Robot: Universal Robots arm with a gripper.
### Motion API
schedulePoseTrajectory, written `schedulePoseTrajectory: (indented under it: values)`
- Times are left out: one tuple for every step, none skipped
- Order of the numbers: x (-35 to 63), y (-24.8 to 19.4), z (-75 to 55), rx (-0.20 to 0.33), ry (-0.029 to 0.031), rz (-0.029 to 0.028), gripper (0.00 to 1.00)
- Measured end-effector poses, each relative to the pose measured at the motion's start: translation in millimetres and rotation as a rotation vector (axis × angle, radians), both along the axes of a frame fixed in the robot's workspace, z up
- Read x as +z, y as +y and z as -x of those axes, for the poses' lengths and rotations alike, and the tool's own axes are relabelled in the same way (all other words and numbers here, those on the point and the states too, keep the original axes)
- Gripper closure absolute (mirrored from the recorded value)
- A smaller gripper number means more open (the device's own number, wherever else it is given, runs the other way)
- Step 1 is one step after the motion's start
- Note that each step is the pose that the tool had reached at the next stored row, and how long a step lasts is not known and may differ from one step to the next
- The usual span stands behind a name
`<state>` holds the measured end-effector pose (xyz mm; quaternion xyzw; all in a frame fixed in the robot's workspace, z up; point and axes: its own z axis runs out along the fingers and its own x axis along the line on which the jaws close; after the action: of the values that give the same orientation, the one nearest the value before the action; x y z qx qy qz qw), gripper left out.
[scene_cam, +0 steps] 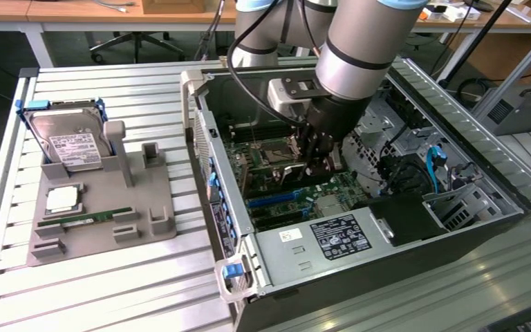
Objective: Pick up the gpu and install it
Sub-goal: 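Insert the gpu into the slot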
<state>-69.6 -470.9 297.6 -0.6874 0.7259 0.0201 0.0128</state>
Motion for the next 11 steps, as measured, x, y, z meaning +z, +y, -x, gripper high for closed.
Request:
schedulePoseTrajectory:
  values:
    - [-0.3,0.1,0.0,0.0,-0.0001,-0.0002,0.73]
    - [-0.9,0.1,0.0,0.0,-0.0002,-0.0004,0.73]
    - [-1.6,0.1,0.0,0.0,-0.0001,-0.0002,0.73]
    - [-2.8,0.1,0.0,0.0,0.0,0.0,0.73]
    - [-4.0,0.1,0.0,0.0,0.0001,-0.0001,0.73]
    - [-5.6,0.1,0.0,0.0,0.0002,-0.0001,0.73]
    - [-7.0,0.1,0.0,0.0,0.0002,-0.0001,0.73]
    - [-8.4,0.1,0.1,0.0,0.0002,0.0,0.73]
    - [-9.2,0.4,0.2,0.0,0.0003,0.0,0.73]
    - [-9.8,0.7,0.2,0.0,0.0003,-0.0001,0.73]
    - [-10.3,0.9,0.4,0.0,0.0003,-0.0001,0.73]
